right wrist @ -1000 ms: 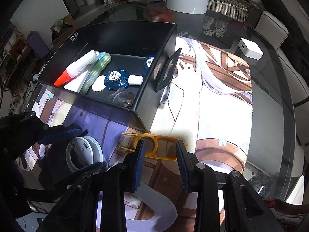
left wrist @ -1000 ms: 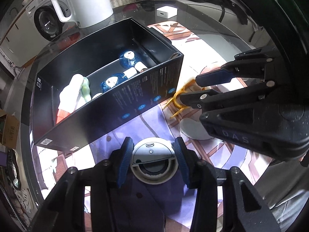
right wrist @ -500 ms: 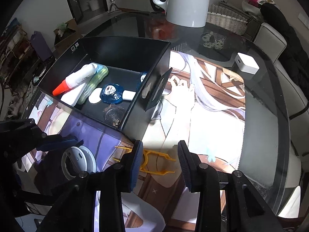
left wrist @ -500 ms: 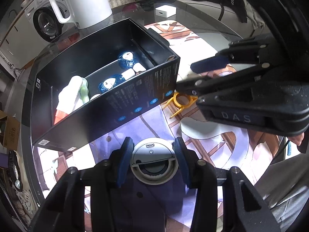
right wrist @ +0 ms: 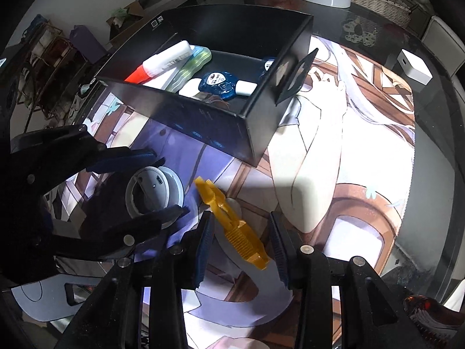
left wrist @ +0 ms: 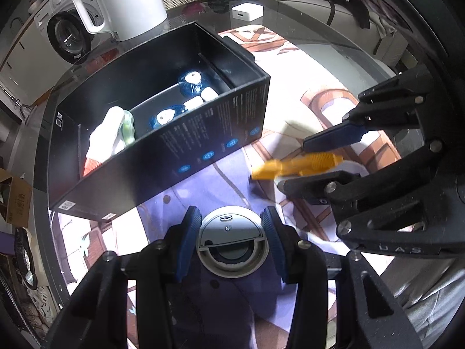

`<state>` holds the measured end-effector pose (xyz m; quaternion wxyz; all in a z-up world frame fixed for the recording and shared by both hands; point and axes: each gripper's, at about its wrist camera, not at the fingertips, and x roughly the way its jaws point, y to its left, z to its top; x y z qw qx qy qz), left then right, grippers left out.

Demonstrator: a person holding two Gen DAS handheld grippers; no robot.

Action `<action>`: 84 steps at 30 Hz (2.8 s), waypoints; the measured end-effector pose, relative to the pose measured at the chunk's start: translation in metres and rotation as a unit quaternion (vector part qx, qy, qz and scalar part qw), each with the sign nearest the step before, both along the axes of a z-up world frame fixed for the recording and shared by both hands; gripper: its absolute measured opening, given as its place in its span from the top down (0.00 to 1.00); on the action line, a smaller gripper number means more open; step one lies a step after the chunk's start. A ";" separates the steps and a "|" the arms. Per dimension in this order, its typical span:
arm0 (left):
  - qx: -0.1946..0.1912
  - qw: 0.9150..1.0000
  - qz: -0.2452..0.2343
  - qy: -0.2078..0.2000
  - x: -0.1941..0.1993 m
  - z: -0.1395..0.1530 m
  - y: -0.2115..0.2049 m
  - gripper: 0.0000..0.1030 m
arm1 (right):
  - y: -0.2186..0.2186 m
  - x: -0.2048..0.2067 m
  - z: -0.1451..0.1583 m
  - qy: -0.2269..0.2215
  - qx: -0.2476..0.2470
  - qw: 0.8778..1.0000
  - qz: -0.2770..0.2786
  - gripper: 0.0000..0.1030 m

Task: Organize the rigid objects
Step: 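Grasp the white round lid with the left tool while the right tool grasps the yellow pry tool, then lift the white lid with the left tool while the right tool lifts the yellow pry tool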

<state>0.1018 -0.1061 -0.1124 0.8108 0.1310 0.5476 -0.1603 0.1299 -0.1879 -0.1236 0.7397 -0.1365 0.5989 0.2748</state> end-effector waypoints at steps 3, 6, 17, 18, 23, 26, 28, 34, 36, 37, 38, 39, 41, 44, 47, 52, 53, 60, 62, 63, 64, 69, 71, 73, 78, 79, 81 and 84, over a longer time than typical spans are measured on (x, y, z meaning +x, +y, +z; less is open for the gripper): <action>0.005 1.000 -0.004 -0.002 -0.002 0.000 0.002 0.57 | 0.005 -0.005 -0.001 -0.004 -0.008 1.000 0.005 0.62; 0.006 1.000 -0.001 0.000 -0.002 0.000 0.007 0.57 | 0.009 -0.007 -0.003 -0.013 -0.017 1.000 0.009 0.62; 0.008 1.000 0.015 0.006 -0.008 -0.001 0.030 0.57 | 0.038 -0.023 -0.004 -0.044 -0.046 0.998 0.030 0.91; 0.009 1.000 0.017 0.005 -0.009 -0.001 0.032 0.57 | 0.041 -0.024 -0.004 -0.047 -0.048 0.997 0.031 0.91; 0.009 1.000 0.018 0.007 -0.013 -0.001 0.040 0.57 | 0.053 -0.032 0.003 -0.054 -0.045 0.997 0.035 0.91; 0.008 1.000 0.020 0.010 -0.013 -0.002 0.042 0.56 | 0.060 -0.036 0.002 -0.054 -0.046 0.997 0.040 0.91; 0.010 1.000 0.017 0.012 -0.014 -0.003 0.043 0.56 | 0.064 -0.038 -0.002 -0.052 -0.049 0.997 0.041 0.91; 0.021 1.000 0.012 0.016 -0.020 -0.004 0.043 0.55 | 0.057 -0.034 -0.001 -0.049 -0.046 0.997 0.039 0.91; 0.025 0.999 0.011 0.017 -0.022 -0.003 0.044 0.55 | 0.059 -0.034 -0.001 -0.050 -0.046 0.997 0.039 0.91; 0.023 1.000 0.009 0.017 -0.023 -0.003 0.044 0.55 | 0.058 -0.031 0.000 -0.050 -0.046 0.997 0.039 0.91; 0.021 1.000 0.009 0.017 -0.024 -0.002 0.045 0.53 | 0.055 -0.030 0.000 -0.050 -0.046 0.997 0.040 0.91; 0.017 1.000 0.011 0.021 -0.024 -0.001 0.047 0.49 | 0.054 -0.033 -0.003 -0.051 -0.046 0.997 0.040 0.91; 0.001 0.999 0.014 0.032 -0.024 -0.001 0.052 0.47 | 0.052 -0.033 -0.003 -0.051 -0.047 0.997 0.040 0.91; -0.017 0.999 0.022 0.043 -0.024 -0.001 0.060 0.44 | 0.052 -0.033 -0.003 -0.051 -0.046 0.997 0.040 0.91; -0.023 0.998 0.026 0.058 -0.024 -0.004 0.063 0.39 | 0.052 -0.033 -0.003 -0.051 -0.046 0.997 0.041 0.91; -0.011 0.998 0.029 0.053 -0.027 -0.008 0.066 0.38 | 0.053 -0.034 -0.003 -0.051 -0.046 0.997 0.039 0.91; -0.009 0.998 0.027 0.055 -0.028 -0.010 0.066 0.38 | 0.053 -0.034 -0.003 -0.052 -0.047 0.997 0.039 0.91; 0.007 0.998 0.018 0.064 -0.029 -0.017 0.053 0.49 | 0.054 -0.033 -0.003 -0.052 -0.048 0.997 0.044 0.91; 0.005 0.998 0.021 0.062 -0.028 -0.017 0.052 0.51 | 0.054 -0.033 -0.003 -0.052 -0.048 0.996 0.046 0.91; 0.006 0.998 0.022 0.060 -0.028 -0.016 0.053 0.51 | 0.055 -0.034 -0.003 -0.053 -0.048 0.996 0.047 0.91; 0.009 0.998 0.022 0.055 -0.027 -0.016 0.053 0.51 | 0.056 -0.034 -0.003 -0.053 -0.048 0.996 0.048 0.91; 0.009 0.999 0.024 0.032 -0.027 -0.005 0.051 0.51 | 0.058 -0.037 -0.001 -0.058 -0.046 0.996 0.050 0.91; 0.002 0.999 0.026 0.021 -0.027 0.001 0.053 0.51 | 0.058 -0.039 0.001 -0.062 -0.045 0.996 0.051 0.91; -0.005 1.000 0.026 0.007 -0.028 0.009 0.052 0.51 | 0.057 -0.040 0.006 -0.069 -0.040 0.996 0.050 0.91; -0.017 0.999 0.018 -0.043 -0.034 0.028 0.051 0.51 | 0.059 -0.048 0.024 -0.107 -0.015 0.992 0.058 0.91; -0.017 0.998 0.014 -0.057 -0.036 0.032 0.050 0.51 | 0.060 -0.049 0.028 -0.118 -0.012 0.991 0.059 0.91; -0.022 0.996 0.012 -0.080 -0.039 0.041 0.049 0.51 | 0.060 -0.052 0.035 -0.137 -0.002 0.989 0.054 0.91; -0.040 0.991 0.014 -0.123 -0.045 0.060 0.053 0.51 | 0.059 -0.052 0.053 -0.166 0.030 0.985 0.044 0.91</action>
